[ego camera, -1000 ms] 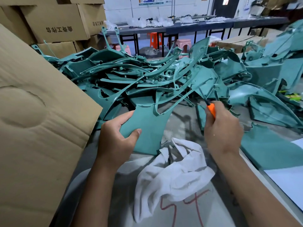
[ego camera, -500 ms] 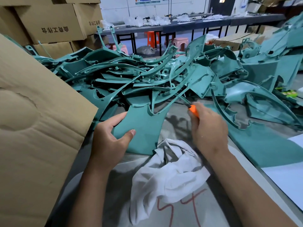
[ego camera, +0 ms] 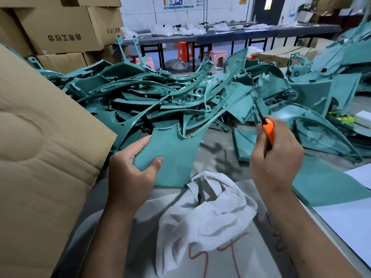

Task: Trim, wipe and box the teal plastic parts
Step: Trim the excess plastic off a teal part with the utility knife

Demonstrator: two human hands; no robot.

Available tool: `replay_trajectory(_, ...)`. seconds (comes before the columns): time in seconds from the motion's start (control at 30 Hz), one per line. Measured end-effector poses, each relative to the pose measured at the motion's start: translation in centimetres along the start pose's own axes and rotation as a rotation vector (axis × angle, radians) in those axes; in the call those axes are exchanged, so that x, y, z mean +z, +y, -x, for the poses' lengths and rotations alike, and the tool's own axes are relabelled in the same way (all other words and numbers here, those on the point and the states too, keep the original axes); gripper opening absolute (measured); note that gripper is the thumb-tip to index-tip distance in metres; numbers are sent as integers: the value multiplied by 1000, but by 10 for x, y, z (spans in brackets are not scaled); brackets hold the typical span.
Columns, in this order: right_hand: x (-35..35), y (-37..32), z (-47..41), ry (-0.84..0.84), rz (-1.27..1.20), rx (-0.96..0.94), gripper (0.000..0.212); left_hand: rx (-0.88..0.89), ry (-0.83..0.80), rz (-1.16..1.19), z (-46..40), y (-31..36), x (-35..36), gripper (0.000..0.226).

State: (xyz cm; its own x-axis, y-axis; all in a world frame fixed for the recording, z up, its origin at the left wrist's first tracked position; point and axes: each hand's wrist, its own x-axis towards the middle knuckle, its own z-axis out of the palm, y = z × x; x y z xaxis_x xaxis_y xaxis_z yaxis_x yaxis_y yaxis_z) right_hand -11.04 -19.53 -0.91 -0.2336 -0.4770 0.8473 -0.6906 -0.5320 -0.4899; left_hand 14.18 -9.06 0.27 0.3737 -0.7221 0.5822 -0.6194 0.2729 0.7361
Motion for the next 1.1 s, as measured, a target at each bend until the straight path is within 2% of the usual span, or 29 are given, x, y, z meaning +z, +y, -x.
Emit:
replay_trajectory(0.1,0,0,-1,-22,-10,28,13,59,19,-91,0,3,-1,48)
replay_trajectory(0.27,3,4,-2,-177,77,139,12,108,19,-152,-1,10,2,49)
replay_trajectory(0.37,2,6,-2,-212,108,139,11,126,20,-170,0,12,2,50)
replay_trajectory(0.43,3,8,-2,-250,109,146,17,126,18,-174,0,11,2,50)
replay_trajectory(0.63,3,11,-5,-284,-8,104,19,95,53,-152,0,3,1,44)
replay_trajectory(0.77,1,5,-3,-319,-44,23,9,-129,172,65,-2,-4,6,35)
replay_trajectory(0.87,2,0,0,-365,-205,69,21,-394,174,419,-6,0,7,26)
replay_trajectory(0.93,2,-2,1,-463,-324,151,35,-660,43,607,-8,2,4,19)
replay_trajectory(0.97,1,-3,2,-510,-371,175,38,-751,-58,638,-8,2,4,25)
replay_trajectory(1.03,0,-8,4,-579,-467,198,44,-862,-208,663,-8,4,6,42)
replay_trajectory(1.1,-2,-16,5,-625,-540,169,46,-924,-252,713,-6,9,11,41)
